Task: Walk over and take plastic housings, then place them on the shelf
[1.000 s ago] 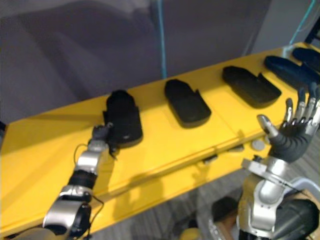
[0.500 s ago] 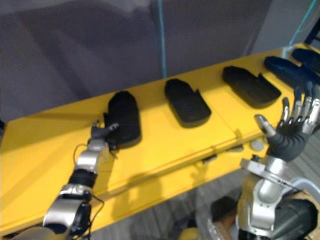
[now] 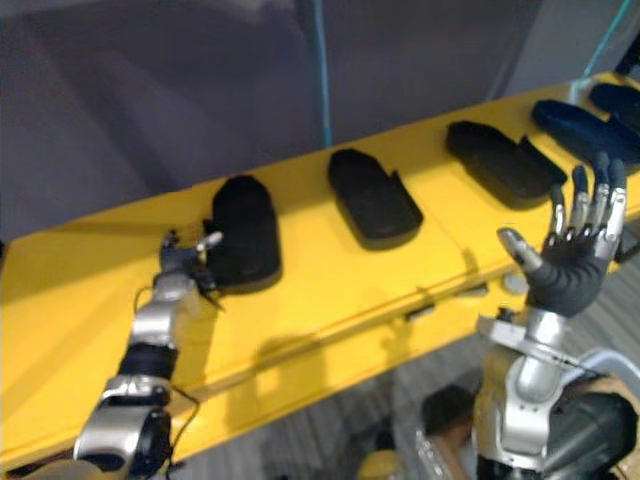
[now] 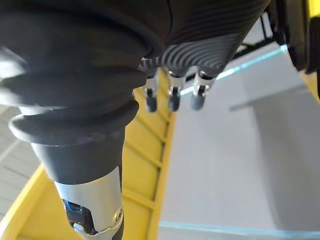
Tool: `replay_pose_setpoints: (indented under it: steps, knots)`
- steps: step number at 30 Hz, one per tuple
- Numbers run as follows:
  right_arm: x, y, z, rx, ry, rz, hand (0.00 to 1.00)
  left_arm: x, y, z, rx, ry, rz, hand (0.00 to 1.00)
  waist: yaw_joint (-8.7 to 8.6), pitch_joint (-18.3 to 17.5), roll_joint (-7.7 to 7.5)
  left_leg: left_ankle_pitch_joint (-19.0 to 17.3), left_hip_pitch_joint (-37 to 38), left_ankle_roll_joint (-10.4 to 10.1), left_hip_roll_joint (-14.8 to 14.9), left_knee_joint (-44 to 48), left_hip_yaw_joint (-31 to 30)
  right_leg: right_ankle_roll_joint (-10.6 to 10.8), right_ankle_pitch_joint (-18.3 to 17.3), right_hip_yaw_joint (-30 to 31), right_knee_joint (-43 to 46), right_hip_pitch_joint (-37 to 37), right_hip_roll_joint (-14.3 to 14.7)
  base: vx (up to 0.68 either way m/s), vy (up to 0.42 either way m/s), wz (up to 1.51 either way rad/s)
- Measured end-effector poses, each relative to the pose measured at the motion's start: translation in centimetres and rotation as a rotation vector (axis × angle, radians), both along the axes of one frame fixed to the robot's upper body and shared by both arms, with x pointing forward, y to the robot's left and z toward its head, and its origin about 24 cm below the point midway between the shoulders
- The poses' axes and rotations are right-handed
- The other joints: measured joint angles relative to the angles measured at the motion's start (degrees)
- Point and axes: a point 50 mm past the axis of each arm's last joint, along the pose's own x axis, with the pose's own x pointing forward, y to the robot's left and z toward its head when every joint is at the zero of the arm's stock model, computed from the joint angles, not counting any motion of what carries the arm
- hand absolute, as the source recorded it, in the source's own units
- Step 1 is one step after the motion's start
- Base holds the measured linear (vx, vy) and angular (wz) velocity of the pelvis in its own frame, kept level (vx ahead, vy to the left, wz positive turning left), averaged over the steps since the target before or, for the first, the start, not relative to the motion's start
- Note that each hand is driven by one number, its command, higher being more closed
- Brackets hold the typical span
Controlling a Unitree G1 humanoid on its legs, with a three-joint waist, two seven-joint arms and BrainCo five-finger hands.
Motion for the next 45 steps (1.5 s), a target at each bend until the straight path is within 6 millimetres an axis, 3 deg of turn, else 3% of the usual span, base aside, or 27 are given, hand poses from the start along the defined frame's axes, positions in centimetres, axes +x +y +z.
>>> replay_pose_setpoints:
  steps: [8,14,18,20,25,45]
  knots:
    - [0.0,0.0,0.4,-0.030,-0.005,0.009,0.00,-0.6,1.1,3.1,0.013,-0.180,0.030,0.00,1.44,0.3,0.59,0.0,-0.1,0.0,0.0,0.1,-0.2,0.0,0.0,-0.2,0.0,0.0,-0.1,0.00,0.000,0.00]
    - [-0.2,0.4,0.6,-0.036,-0.016,0.025,0.00,-3.5,1.8,5.6,-0.035,-0.397,-0.015,0.00,1.63,0.3,1.09,0.0,-0.1,0.0,0.0,0.1,-0.5,-0.1,-0.1,-0.6,0.0,0.1,-0.2,0.00,-0.001,0.02]
    - [-0.7,0.6,0.9,-0.058,-0.028,0.039,0.00,-5.6,1.0,4.2,-0.083,-0.396,-0.063,0.00,2.02,-0.1,2.70,0.0,-0.9,0.1,-0.1,0.8,-1.5,-0.1,-0.2,-1.7,0.0,0.3,-0.4,0.00,-0.004,0.13]
    - [-0.7,0.6,0.7,-0.056,-0.011,0.040,0.00,-6.6,0.3,2.3,-0.127,-0.352,-0.072,0.00,2.89,-0.2,3.47,0.0,-1.0,0.1,0.1,1.0,-1.5,-0.1,-0.2,-1.8,0.0,0.3,-0.2,0.00,0.000,0.00]
    - [-0.7,0.8,0.3,-0.050,0.012,0.048,0.00,-7.7,-0.1,-0.3,-0.157,-0.250,-0.107,0.00,3.19,-0.5,3.84,0.0,-1.1,0.0,0.3,1.4,-1.9,-0.2,-0.3,-2.4,0.0,0.7,-0.1,-0.02,-0.003,0.02]
    - [-0.9,0.6,-0.4,-0.041,0.051,0.039,0.00,-7.4,-2.0,-1.2,-0.313,-0.204,-0.303,0.00,3.65,-1.1,4.61,-0.1,-2.1,0.1,0.5,1.9,-2.1,-0.3,-0.1,-2.6,-0.1,0.1,0.0,0.00,0.000,0.01]
